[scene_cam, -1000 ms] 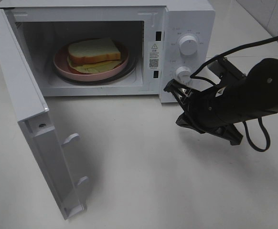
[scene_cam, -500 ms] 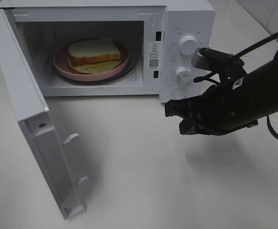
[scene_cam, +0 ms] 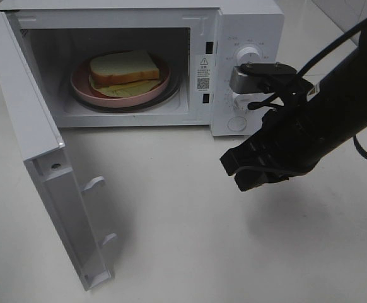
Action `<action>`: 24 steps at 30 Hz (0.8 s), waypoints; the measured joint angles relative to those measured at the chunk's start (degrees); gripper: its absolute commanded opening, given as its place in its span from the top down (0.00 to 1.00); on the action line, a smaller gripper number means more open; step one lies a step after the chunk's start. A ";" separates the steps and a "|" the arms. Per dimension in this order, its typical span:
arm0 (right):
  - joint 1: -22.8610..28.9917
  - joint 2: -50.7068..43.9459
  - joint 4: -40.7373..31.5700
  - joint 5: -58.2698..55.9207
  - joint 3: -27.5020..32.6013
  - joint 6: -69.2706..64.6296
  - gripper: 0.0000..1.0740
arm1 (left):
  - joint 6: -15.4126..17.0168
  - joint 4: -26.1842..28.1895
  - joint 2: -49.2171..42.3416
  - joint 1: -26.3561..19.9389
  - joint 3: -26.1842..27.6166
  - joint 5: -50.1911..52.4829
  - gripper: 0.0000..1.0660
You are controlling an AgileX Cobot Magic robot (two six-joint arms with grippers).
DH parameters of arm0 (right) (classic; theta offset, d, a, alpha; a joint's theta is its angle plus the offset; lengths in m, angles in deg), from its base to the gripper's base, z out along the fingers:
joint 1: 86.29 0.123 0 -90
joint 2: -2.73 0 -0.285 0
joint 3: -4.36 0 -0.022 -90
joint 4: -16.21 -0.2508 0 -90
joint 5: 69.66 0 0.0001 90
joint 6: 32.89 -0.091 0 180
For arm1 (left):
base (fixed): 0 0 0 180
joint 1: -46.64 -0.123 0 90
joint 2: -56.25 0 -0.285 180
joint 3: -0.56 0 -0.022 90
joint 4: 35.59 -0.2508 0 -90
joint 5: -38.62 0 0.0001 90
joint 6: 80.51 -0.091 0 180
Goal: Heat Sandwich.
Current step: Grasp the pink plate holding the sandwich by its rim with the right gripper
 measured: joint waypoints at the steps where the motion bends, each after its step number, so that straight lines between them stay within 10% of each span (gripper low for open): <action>1: 0.00 0.00 0.74 -1.38 -0.69 1.32 0.88 | 0.00 0.00 0.00 0.00 0.00 0.00 0.05; 18: 0.00 0.00 9.11 -12.38 -6.76 38.90 0.83 | 0.00 0.00 0.00 0.00 0.00 0.00 0.05; 24: 0.00 0.00 11.92 -12.38 -6.76 48.64 0.61 | 0.00 0.00 0.00 0.00 0.00 0.00 0.05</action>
